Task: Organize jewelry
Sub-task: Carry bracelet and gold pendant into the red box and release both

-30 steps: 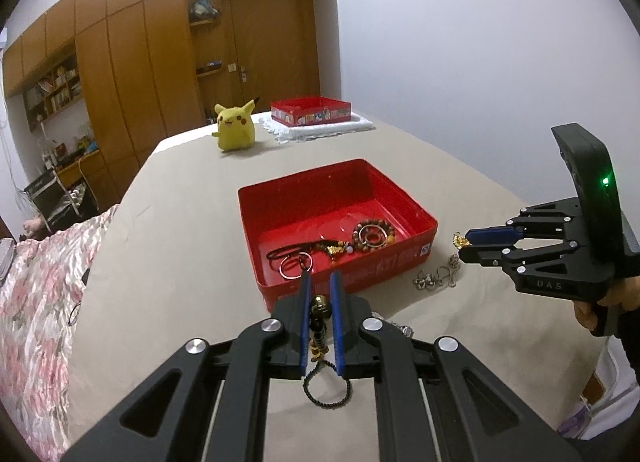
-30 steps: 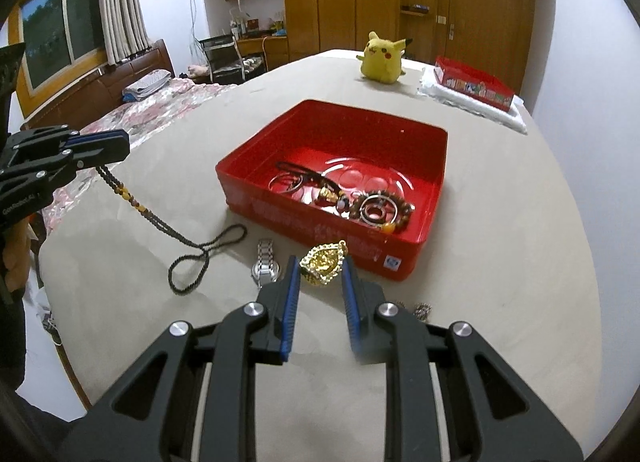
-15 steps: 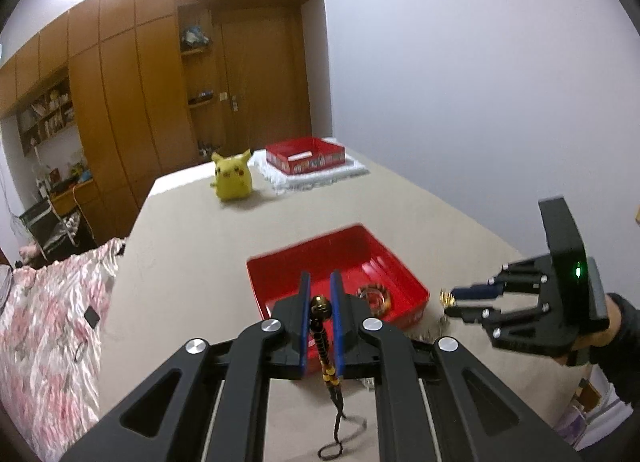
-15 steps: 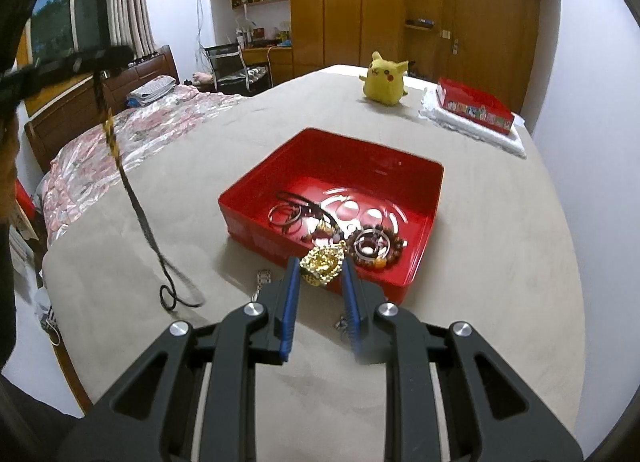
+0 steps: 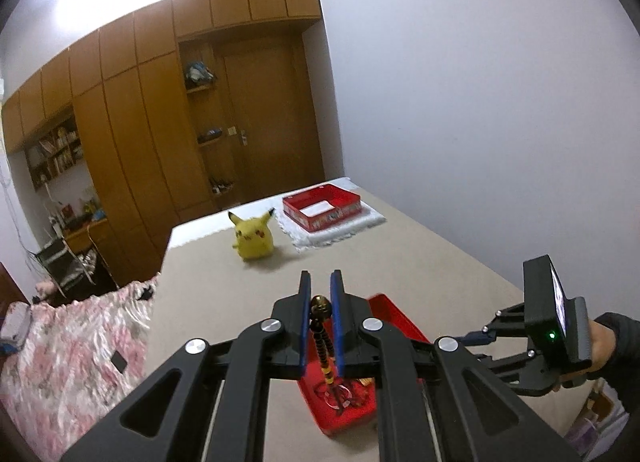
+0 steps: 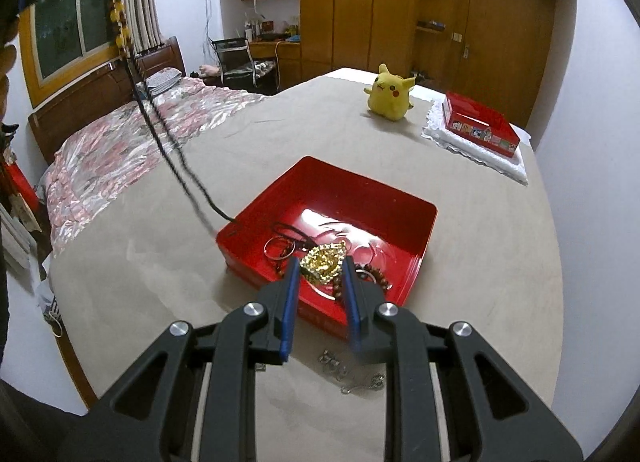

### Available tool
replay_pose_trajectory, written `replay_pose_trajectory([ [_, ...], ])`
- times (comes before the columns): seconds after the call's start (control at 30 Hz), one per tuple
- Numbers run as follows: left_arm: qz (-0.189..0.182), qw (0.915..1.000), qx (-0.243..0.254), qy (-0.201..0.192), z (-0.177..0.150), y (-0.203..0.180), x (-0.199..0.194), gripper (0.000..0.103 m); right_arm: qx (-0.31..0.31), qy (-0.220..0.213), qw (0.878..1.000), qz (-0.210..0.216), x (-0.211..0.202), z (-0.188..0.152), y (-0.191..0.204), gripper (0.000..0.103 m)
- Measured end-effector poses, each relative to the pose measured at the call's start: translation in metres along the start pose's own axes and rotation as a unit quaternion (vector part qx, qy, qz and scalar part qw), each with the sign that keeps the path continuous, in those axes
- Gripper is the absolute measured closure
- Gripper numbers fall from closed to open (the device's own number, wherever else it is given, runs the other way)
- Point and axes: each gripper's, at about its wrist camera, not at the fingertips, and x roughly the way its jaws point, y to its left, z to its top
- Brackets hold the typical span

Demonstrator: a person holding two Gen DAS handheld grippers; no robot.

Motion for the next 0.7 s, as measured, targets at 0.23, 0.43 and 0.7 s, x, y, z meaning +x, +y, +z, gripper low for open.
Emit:
replay_pose_trajectory([
  [0.23,0.005,0.9992,0.001,0.039,0.018,0.013,0.063,0.094,0.004,0.031,0.999,-0.009,0.024,0.035,-0.015,0.083],
  [0.43,-0.007,0.9965,0.001,0.083,-0.011,0.009,0.126,0.094,0.028,0.068,0.997,-0.009,0.075,0.031,-0.032,0.083],
  [0.7,-0.029,0.9916,-0.023,0.124,-0.062,0.013,0.173,0.094,0.050,0.130,0.990,-0.008,0.153,-0.003,-0.045,0.083],
])
